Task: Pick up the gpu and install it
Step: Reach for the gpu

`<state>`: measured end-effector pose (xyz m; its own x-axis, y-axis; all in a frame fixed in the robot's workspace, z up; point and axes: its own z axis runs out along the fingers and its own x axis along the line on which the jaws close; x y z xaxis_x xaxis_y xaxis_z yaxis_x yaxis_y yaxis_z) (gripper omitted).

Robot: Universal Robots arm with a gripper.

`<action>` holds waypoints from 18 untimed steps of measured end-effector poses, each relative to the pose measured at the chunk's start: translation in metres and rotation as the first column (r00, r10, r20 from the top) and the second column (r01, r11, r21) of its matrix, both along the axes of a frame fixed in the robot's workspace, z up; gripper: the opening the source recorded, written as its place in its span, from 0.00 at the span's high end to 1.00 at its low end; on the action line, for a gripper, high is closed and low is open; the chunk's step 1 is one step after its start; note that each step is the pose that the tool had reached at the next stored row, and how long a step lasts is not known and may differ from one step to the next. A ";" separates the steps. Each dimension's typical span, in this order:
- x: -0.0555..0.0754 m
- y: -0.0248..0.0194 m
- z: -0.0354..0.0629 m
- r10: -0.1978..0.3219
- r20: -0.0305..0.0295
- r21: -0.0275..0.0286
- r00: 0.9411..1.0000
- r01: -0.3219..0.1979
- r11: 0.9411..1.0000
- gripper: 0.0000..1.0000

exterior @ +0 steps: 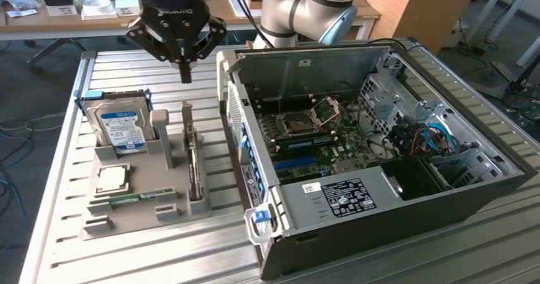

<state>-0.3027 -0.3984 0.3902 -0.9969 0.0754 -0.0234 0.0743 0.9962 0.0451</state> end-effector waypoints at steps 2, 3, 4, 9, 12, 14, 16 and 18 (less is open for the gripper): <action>-0.005 0.0000 -0.0002 0.000 0.000 0.000 1.000 0.000 1.000 0.89; -0.006 0.0000 -0.0002 0.000 0.000 0.000 1.000 0.000 1.000 0.89; -0.007 0.0000 -0.0002 0.000 0.000 0.000 1.000 0.000 1.000 0.89; -0.007 -0.0002 -0.0002 0.000 0.000 0.000 1.000 0.000 1.000 0.89; -0.007 -0.0038 -0.0002 0.000 0.000 0.000 1.000 0.000 1.000 0.89; -0.007 -0.0073 -0.0002 0.000 0.000 0.000 1.000 0.000 1.000 0.89; -0.007 -0.0112 -0.0002 0.000 0.000 0.000 1.000 0.000 1.000 0.89; -0.008 -0.0141 -0.0002 0.000 0.000 0.000 1.000 0.000 1.000 0.89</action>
